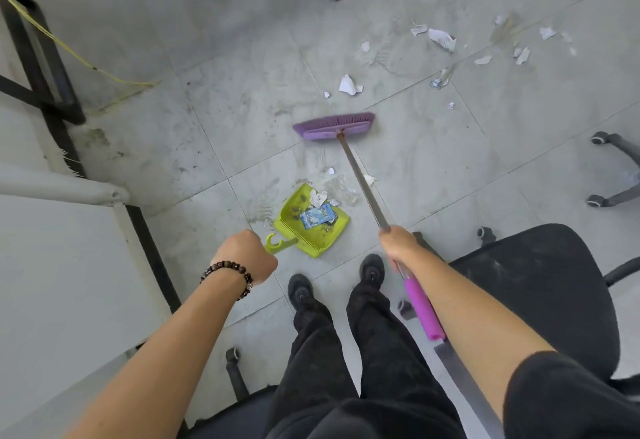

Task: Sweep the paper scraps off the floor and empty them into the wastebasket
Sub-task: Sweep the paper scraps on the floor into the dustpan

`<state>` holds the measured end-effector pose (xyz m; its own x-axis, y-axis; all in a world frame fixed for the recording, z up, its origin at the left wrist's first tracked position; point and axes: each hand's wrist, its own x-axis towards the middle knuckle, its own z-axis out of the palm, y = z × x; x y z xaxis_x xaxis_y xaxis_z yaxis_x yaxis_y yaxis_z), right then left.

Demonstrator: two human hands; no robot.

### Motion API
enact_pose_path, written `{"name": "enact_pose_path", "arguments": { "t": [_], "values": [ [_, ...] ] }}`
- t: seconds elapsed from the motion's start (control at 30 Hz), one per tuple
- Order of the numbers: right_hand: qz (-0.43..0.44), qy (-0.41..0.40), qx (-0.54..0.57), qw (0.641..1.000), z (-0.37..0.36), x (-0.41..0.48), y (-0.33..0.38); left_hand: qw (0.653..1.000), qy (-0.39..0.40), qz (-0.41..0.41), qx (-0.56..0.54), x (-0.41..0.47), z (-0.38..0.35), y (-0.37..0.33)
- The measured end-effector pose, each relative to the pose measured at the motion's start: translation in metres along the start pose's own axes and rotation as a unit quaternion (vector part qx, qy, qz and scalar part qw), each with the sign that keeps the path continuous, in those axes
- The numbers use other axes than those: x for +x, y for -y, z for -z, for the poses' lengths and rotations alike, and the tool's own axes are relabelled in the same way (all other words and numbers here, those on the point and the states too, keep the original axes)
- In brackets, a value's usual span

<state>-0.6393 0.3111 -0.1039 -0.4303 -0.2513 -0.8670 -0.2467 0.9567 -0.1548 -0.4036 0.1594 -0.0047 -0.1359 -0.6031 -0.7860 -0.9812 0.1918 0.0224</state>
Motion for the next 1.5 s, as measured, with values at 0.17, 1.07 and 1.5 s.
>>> {"name": "enact_pose_path", "arguments": {
  "t": [0.17, 1.07, 1.5],
  "values": [
    [-0.174, 0.078, 0.134, 0.973, -0.008, -0.046, -0.131, 1.0, 0.006, -0.006, 0.002, -0.003, -0.002, 0.007],
    [-0.146, 0.186, 0.16, 0.958, -0.048, -0.146, -0.065, 0.999, 0.006, -0.021, -0.024, -0.006, 0.002, 0.002],
    [-0.175, 0.194, 0.403, 0.877, 0.026, -0.182, -0.021, 0.997, 0.017, -0.048, -0.053, -0.029, 0.017, 0.009]
  ]
}}
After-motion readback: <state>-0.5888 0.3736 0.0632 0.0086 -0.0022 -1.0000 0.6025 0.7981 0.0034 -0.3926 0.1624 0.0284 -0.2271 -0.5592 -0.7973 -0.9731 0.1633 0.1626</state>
